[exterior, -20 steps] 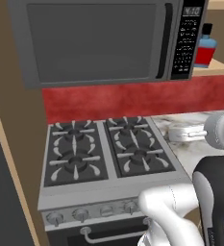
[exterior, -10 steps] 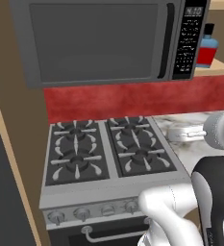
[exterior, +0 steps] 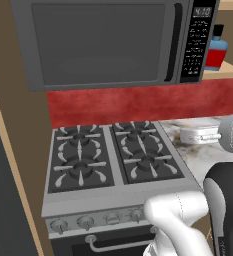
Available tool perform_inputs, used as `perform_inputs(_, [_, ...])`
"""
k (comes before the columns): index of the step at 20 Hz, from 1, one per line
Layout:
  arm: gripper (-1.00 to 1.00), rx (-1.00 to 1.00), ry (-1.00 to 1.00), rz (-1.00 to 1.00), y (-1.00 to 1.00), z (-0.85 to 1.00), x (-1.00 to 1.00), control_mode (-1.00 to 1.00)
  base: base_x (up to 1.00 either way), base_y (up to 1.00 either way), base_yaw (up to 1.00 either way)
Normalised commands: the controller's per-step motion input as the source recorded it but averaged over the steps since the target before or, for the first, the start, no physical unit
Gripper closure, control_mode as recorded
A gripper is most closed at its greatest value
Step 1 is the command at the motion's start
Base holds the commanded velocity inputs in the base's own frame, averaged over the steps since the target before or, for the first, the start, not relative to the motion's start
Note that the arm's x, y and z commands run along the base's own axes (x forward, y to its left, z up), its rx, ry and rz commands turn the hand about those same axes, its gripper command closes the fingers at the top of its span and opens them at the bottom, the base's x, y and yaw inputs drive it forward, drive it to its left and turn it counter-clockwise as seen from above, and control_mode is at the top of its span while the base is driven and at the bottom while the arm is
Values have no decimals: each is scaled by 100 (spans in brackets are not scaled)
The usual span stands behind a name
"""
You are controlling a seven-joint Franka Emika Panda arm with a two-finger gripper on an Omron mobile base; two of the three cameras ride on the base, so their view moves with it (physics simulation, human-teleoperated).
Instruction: There is a bowl on the dining counter. Grab a lemon wedge from the fridge and place it in the bowl. Then get the liquor bottle and glass cup from the cabinet and place them next to the bowl.
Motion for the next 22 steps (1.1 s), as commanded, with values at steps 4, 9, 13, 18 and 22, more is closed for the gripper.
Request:
perform_inputs(4, [-100,-7,-21,0,-35,50,6,-100,0,0,0])
perform_inputs(9, [-100,-17,-35,-1,-31,58,-4,-100,0,0,0])
perform_inputs(13, [-100,-16,-32,-10,-33,59,-10,-100,0,0,0])
perform_inputs(18, [-100,-4,-16,-12,-48,55,-8,-100,0,0,0])
perform_inputs(22, [-100,0,-4,-4,-57,32,-5,-100,0,0,0])
